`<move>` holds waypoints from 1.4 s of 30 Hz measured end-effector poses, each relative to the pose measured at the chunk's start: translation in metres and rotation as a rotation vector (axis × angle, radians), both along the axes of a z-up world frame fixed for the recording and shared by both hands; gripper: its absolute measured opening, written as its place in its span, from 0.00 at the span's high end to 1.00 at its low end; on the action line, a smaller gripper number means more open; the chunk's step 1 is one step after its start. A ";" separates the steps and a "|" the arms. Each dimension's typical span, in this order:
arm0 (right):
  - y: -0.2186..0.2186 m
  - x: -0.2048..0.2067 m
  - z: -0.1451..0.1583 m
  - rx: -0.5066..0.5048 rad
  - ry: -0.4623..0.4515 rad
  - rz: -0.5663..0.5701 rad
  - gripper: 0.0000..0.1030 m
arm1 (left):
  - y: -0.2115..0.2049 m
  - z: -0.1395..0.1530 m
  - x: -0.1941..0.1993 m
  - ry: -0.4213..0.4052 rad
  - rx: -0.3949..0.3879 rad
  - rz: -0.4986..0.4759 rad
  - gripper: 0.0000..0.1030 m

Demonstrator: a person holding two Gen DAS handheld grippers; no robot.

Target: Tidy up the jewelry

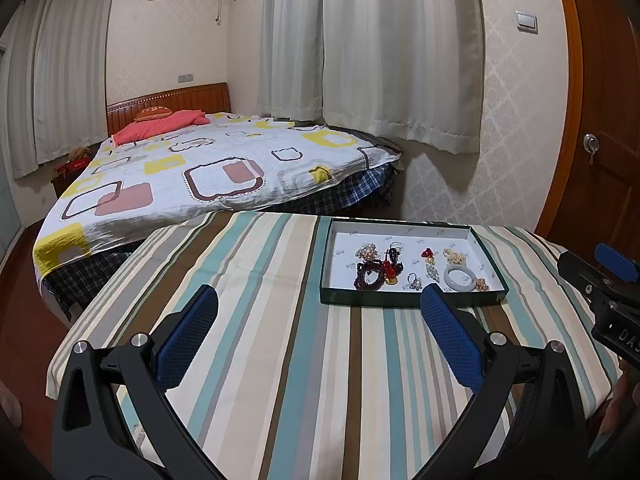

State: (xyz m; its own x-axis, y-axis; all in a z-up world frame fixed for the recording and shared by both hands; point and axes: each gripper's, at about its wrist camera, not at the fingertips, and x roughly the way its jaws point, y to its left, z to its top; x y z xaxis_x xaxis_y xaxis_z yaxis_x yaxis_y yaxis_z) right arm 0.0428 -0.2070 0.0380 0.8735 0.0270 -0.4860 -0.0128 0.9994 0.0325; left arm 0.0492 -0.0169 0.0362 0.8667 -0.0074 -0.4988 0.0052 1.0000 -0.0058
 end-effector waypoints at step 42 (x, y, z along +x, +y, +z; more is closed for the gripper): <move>-0.006 0.000 0.008 -0.002 -0.004 -0.006 0.23 | -0.004 0.002 -0.001 -0.011 -0.005 -0.003 0.04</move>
